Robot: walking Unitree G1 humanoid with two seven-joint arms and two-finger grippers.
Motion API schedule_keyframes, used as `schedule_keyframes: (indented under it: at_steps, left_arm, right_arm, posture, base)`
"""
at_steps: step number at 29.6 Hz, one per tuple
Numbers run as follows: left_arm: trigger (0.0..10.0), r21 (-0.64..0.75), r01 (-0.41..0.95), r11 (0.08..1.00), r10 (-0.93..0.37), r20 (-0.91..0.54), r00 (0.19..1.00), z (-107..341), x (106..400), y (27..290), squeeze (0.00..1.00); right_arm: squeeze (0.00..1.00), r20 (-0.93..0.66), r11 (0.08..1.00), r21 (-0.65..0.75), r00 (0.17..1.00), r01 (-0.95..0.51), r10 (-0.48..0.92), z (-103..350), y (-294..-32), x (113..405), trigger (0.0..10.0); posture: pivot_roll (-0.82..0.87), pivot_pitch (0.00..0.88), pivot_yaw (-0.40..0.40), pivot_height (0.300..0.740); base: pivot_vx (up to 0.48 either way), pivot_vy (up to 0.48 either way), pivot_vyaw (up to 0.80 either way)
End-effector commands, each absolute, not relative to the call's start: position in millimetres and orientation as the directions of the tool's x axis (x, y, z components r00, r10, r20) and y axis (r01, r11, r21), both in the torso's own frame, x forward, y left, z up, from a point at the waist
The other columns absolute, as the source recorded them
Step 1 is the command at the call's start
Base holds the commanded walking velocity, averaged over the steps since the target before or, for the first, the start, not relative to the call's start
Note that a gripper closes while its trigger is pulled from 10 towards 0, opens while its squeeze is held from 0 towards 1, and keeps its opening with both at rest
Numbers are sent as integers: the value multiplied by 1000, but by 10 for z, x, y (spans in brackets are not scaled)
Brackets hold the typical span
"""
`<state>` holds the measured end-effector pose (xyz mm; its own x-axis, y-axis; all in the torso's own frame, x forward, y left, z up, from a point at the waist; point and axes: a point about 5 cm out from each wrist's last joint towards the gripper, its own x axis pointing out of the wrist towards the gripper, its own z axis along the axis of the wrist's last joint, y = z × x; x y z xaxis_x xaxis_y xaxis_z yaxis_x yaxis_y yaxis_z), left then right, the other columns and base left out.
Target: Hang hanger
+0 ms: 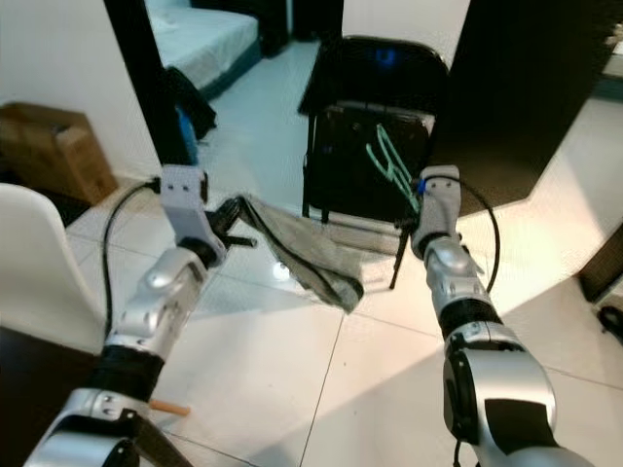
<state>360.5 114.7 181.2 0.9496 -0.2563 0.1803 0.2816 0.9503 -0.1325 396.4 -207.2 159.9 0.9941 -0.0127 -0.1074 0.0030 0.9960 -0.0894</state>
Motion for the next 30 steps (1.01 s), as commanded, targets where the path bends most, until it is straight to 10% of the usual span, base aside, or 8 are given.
schedule_keyframes:
  at_steps: [1,30]
  left_arm:
    - [10000,-117,281,952,-258,179,949,1798,3610,1146,0]
    - [10000,-113,317,942,-294,177,939,1660,3630,1031,0]
  right_arm:
    - [0,-106,995,-103,994,-13,2,1593,-2040,3966,10000]
    - [0,-130,994,-69,988,-90,81,1429,-2005,3891,10000]
  posture:
    - [-6,0,-71,740]
    - [-26,0,-56,740]
  base:
    - [0,-450,-788]
    - [0,-423,-785]
